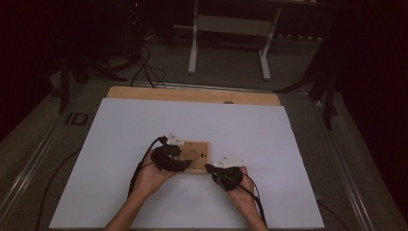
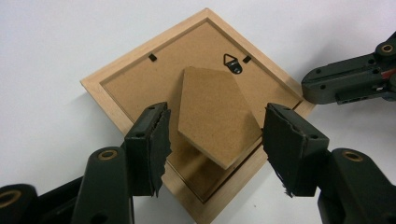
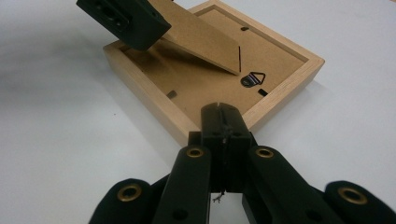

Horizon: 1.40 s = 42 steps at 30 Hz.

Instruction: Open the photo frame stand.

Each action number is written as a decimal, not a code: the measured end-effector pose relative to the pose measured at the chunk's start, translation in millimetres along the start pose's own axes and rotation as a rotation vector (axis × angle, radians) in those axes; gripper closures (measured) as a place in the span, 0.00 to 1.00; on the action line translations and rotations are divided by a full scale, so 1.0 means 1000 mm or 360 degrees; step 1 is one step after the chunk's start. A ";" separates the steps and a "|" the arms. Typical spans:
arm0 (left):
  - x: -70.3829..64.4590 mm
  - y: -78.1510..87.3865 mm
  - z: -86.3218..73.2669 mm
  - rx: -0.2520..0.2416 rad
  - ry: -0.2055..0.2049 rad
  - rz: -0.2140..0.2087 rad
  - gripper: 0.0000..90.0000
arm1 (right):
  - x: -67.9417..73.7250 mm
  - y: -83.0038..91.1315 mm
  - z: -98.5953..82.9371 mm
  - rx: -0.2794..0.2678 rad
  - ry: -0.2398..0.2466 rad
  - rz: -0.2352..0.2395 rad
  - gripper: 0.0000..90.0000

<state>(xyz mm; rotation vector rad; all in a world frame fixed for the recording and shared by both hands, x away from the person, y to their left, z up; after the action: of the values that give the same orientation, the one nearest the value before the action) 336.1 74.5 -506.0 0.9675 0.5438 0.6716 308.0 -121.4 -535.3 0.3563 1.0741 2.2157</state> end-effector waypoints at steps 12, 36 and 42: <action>0.005 -0.008 0.002 0.0056 0.0061 -0.0138 0.54 | 0.000 0.000 0.000 0.0000 0.0003 -0.0002 1.00; 0.011 -0.002 0.007 0.0050 0.0148 -0.0251 0.54 | 0.000 0.000 0.000 0.0002 0.0001 0.0000 1.00; 0.012 -0.003 0.008 0.0082 0.0158 -0.0241 0.56 | 0.000 0.000 0.000 0.0001 0.0006 -0.0005 1.00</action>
<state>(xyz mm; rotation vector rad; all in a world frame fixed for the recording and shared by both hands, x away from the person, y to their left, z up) 350.2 77.4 -506.6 0.9343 0.7175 0.5743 307.8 -121.0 -535.3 0.3503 1.0768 2.2141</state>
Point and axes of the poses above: each handheld gripper's, and its own axes: y roughly backward along the jaws, z roughly out of its top, x roughly to its left, the point moved 3 cm from there along -y, roughly forward along the jaws, and after that the axes turned 14 degrees about x, right-handed, at the moved point
